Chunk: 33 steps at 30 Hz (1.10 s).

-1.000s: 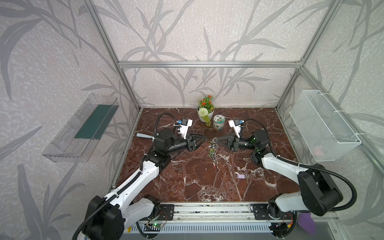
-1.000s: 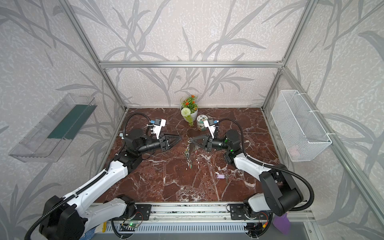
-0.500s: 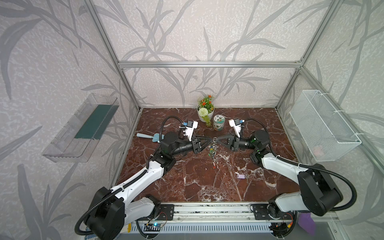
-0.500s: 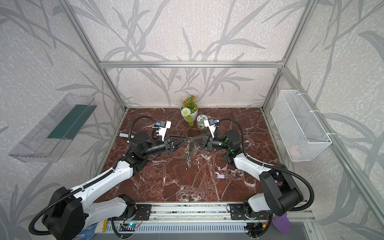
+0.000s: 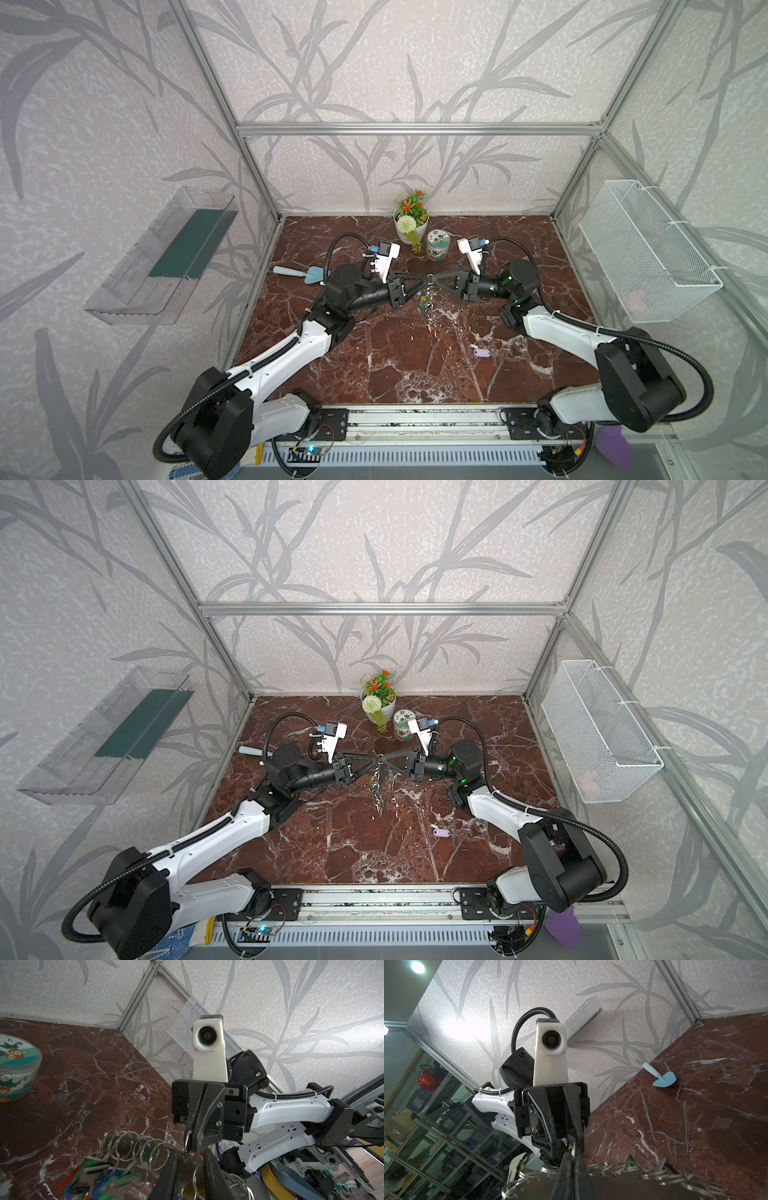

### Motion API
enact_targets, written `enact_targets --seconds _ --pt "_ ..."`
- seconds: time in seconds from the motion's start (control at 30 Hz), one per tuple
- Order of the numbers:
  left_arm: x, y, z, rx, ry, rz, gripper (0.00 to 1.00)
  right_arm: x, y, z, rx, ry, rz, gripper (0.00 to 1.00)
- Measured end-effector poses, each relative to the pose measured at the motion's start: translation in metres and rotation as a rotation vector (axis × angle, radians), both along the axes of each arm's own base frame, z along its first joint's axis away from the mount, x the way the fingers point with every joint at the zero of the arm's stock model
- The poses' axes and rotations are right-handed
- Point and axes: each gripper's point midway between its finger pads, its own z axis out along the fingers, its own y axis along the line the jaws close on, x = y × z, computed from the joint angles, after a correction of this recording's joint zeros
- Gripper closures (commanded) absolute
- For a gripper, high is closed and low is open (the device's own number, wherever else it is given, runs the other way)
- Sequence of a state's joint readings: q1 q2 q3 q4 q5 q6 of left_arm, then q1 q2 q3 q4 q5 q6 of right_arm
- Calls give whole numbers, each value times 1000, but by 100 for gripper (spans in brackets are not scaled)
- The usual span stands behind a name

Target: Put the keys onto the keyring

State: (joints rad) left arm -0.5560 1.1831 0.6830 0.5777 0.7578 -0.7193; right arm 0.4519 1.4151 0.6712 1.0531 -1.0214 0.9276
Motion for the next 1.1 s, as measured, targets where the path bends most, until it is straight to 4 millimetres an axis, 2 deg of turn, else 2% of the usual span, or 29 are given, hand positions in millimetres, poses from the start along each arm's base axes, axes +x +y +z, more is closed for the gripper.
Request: enact_targets --seconds 0.63,1.1 --pt "0 -5 -7 7 22 -11 90 1 0 0 6 -4 1 100" --pt "0 -8 -9 8 28 -14 85 1 0 0 7 -7 1 100"
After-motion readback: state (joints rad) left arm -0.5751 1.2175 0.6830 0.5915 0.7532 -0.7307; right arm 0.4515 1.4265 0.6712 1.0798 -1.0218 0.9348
